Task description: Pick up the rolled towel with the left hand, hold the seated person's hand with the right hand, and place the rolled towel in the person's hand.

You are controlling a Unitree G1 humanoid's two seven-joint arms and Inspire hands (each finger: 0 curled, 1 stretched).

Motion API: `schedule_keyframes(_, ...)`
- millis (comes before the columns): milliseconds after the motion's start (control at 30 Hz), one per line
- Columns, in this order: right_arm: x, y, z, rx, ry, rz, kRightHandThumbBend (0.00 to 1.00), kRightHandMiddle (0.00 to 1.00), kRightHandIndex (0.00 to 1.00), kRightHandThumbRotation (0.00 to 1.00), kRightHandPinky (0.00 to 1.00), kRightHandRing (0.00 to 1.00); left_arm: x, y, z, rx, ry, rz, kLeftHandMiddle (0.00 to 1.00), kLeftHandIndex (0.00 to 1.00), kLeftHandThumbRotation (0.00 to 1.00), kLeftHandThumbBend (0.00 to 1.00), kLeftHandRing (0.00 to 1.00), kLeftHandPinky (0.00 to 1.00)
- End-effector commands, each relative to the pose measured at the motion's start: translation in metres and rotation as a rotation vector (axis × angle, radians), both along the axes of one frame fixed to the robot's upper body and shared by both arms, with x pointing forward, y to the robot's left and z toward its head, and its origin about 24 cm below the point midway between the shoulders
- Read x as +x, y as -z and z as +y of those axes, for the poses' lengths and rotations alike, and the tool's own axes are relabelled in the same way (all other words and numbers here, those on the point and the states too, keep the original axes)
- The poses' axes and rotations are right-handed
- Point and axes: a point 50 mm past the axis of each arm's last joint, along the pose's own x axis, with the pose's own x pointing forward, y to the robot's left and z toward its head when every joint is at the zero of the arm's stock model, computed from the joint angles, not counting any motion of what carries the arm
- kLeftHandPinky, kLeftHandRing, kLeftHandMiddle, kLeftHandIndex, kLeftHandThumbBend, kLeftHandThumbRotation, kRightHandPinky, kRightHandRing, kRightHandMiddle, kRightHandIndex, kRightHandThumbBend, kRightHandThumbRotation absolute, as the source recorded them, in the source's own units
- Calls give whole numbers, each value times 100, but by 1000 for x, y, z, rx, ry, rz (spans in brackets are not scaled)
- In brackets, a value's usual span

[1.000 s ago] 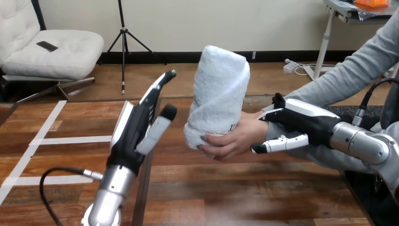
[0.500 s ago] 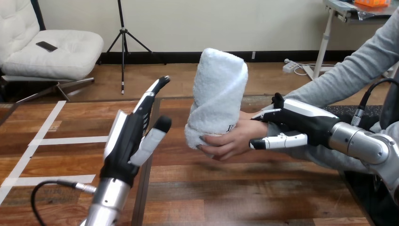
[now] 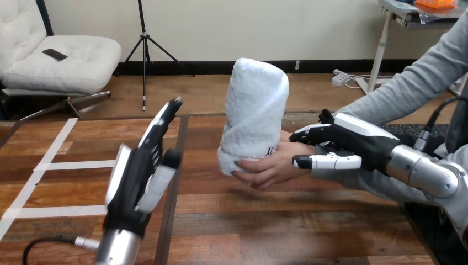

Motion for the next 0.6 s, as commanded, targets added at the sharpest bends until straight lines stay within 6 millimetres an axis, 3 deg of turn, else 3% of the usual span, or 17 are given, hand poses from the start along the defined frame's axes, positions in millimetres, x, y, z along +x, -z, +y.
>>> schedule_keyframes(0, 6, -19, 7, 108, 9, -127, 100, 83, 83, 96, 72, 81, -3, -11, 1, -11, 3, -52, 94, 91, 100, 95, 97, 98)
schedule_keyframes(567, -7, -20, 5, 395, 75, -227, 100, 86, 87, 100, 78, 85, -16, -3, 6, -79, -11, 3, 96, 92, 100, 89, 98, 97)
